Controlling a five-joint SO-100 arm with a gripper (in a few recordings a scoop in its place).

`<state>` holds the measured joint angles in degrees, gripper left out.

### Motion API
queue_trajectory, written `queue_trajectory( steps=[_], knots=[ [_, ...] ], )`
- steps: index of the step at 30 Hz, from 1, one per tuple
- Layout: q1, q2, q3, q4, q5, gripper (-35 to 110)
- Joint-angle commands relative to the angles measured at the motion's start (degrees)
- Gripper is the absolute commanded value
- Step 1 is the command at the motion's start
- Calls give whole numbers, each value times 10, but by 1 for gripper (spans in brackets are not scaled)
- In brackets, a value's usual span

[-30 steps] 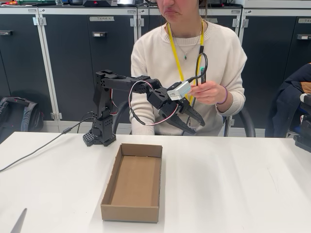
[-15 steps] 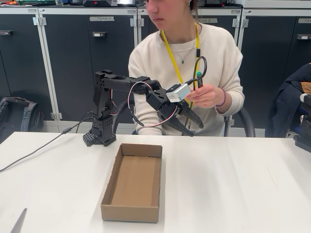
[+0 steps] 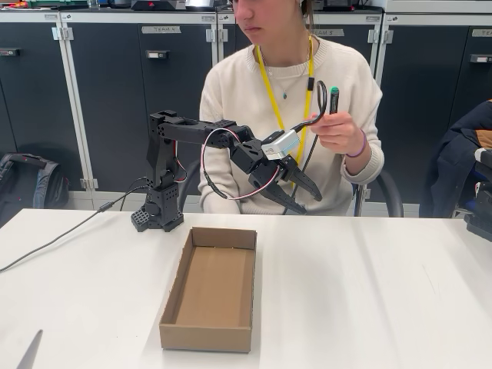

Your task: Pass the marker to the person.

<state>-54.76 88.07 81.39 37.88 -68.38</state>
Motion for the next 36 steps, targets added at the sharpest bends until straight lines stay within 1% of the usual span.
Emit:
queue_trajectory(
  steps=[1,36],
  knots=[
    [10,55,-2,-15,0,23],
    [15,61,4,-15,-4,23]
  ],
)
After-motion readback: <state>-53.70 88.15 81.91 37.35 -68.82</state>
